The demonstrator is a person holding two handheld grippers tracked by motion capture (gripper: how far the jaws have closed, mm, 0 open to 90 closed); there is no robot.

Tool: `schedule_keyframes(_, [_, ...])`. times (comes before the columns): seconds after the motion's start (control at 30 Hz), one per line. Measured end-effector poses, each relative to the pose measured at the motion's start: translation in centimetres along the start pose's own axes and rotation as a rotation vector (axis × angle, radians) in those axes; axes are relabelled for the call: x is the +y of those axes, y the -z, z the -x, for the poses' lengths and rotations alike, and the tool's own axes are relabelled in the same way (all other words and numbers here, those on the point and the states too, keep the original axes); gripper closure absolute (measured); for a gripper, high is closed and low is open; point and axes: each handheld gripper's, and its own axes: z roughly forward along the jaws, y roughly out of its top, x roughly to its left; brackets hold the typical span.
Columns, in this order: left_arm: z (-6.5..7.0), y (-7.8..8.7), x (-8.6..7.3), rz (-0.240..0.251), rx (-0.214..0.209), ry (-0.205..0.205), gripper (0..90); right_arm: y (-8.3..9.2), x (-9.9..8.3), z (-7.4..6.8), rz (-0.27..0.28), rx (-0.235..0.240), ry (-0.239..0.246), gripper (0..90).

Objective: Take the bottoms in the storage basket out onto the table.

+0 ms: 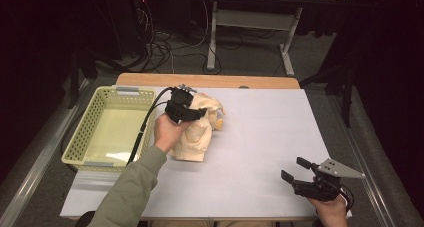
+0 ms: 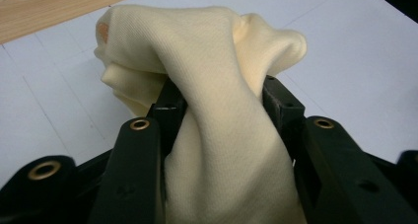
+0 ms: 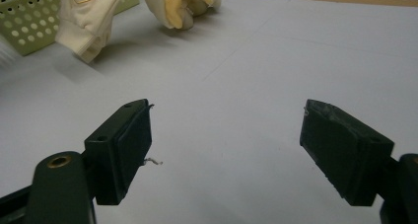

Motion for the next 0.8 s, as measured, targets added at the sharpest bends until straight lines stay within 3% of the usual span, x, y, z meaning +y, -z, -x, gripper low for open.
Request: schedule_keyframes(0.8, [0.1,-1.6,-1.7,-0.044,-0.016,0.012,57.5,0.0,0.0,0.0,-0.005,0.002,0.001,20.3])
